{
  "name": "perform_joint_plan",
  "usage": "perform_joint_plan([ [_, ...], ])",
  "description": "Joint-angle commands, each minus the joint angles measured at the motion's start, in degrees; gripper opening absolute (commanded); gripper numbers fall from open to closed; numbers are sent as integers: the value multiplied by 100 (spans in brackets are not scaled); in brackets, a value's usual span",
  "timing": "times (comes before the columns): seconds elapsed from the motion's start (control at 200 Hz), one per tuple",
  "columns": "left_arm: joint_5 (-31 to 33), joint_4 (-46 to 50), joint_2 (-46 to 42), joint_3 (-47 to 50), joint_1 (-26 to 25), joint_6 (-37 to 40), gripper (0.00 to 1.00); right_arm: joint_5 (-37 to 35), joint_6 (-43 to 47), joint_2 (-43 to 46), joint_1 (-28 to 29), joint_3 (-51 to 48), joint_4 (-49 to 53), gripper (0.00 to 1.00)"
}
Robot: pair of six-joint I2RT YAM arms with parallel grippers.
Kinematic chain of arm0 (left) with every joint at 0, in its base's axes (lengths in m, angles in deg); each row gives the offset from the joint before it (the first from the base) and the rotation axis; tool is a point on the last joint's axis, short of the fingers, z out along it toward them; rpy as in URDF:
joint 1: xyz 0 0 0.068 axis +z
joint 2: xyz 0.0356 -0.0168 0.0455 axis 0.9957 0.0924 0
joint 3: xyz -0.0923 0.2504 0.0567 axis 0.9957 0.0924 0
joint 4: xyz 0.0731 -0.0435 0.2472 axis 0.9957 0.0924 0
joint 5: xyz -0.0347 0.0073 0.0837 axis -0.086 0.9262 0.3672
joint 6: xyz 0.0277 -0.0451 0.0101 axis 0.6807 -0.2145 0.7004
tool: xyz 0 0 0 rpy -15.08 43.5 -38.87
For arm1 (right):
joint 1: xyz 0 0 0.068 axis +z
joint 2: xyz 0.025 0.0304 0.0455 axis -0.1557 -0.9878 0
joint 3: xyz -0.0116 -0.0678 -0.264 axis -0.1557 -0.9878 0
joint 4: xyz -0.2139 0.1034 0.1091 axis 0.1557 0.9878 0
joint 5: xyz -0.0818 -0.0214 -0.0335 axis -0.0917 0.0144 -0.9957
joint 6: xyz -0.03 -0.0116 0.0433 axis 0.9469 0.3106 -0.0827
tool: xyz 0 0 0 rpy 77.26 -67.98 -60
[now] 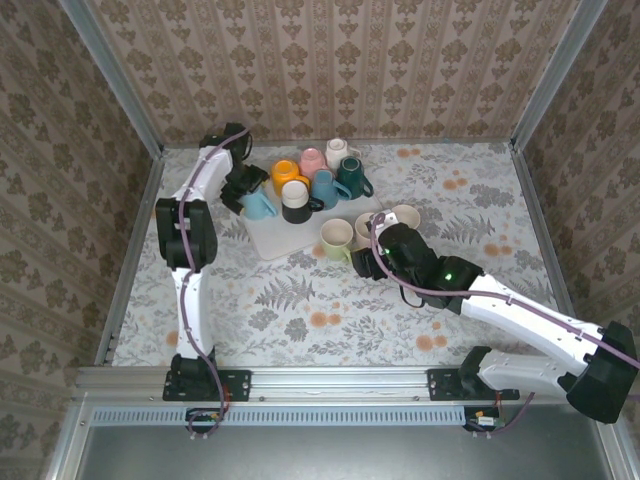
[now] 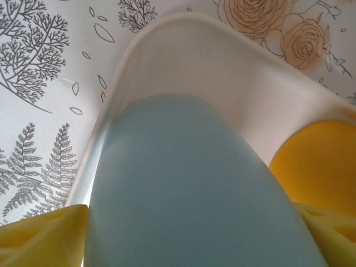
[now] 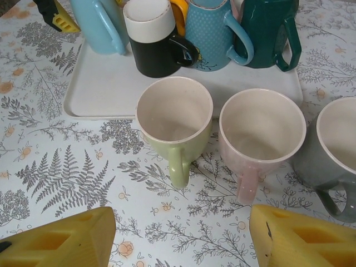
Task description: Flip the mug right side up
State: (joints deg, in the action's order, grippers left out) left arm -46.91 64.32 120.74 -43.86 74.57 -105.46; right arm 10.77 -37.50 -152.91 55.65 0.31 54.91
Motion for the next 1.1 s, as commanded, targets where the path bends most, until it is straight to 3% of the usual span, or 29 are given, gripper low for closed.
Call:
perform_joint_plan([
  [0.0,-190,282,244,-87,136,9,83,-18,-134,-18,49,129,31,67],
  [0.19,-361,-87,-145,194,108,98,57,-43,-155,10,78,144,52,66],
  [0.425,-429,-283,-959,459,134,291,52,-97,-116,77,135,192,134,66],
  [0.585,-680,-1170,-2100,1349,194,432,45,-209,-116,284,140,261,172,67],
  [0.705,-1263,-2737,-3260,2608,297,584,43,-76,-88,620,143,259,18,67],
  [0.88,-2242,-6463,-4844,4825,427,237,45,315,-64,794,112,488,-26,66],
  [1.095,-3272,-11277,-5162,6518,385,-1053,44,1102,-570,585,-93,875,-272,66],
])
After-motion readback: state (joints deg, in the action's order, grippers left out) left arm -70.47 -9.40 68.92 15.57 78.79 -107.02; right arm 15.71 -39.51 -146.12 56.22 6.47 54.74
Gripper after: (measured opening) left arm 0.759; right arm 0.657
